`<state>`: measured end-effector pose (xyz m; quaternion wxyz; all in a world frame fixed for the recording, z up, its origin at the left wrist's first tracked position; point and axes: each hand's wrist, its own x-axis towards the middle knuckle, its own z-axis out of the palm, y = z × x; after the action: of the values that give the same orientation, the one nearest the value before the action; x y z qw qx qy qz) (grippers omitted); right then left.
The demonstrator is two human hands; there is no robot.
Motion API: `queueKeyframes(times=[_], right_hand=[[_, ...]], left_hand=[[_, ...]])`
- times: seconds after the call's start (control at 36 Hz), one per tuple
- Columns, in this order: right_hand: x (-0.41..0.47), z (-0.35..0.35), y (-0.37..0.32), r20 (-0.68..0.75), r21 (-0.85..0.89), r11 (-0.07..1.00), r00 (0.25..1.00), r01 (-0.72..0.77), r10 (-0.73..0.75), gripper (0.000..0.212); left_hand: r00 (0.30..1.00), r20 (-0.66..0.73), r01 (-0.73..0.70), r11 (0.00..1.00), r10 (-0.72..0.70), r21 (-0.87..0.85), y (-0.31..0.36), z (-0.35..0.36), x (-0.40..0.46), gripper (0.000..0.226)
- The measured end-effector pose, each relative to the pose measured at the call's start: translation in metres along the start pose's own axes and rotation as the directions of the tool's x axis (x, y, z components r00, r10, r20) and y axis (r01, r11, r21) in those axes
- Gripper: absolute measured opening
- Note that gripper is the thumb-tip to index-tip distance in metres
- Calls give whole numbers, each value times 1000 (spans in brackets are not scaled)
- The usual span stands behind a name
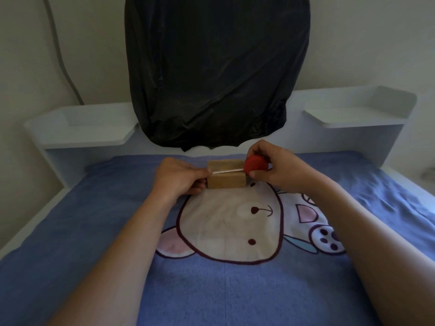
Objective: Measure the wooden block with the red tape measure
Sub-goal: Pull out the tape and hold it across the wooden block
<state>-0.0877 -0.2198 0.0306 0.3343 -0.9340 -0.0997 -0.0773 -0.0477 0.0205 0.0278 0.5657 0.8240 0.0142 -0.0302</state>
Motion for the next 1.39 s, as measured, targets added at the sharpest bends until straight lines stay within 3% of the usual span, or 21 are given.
queueKeyframes(times=[0.86,1.25,1.39], right_hand=[[1,3,5,-46,-70,997,999,-28,25,31],[2,3,7,-33,-69,997,999,-42,40,27],[2,3,7,-33,-65,997,999,-31,29,27]], left_hand=[[999,28,-19,1000,20,-22,-5,-3,3,16],[979,188,103,989,-81,-110,-9,-13,6,24],[991,134,-1,1000,-1,16,-10,-11,8,16]])
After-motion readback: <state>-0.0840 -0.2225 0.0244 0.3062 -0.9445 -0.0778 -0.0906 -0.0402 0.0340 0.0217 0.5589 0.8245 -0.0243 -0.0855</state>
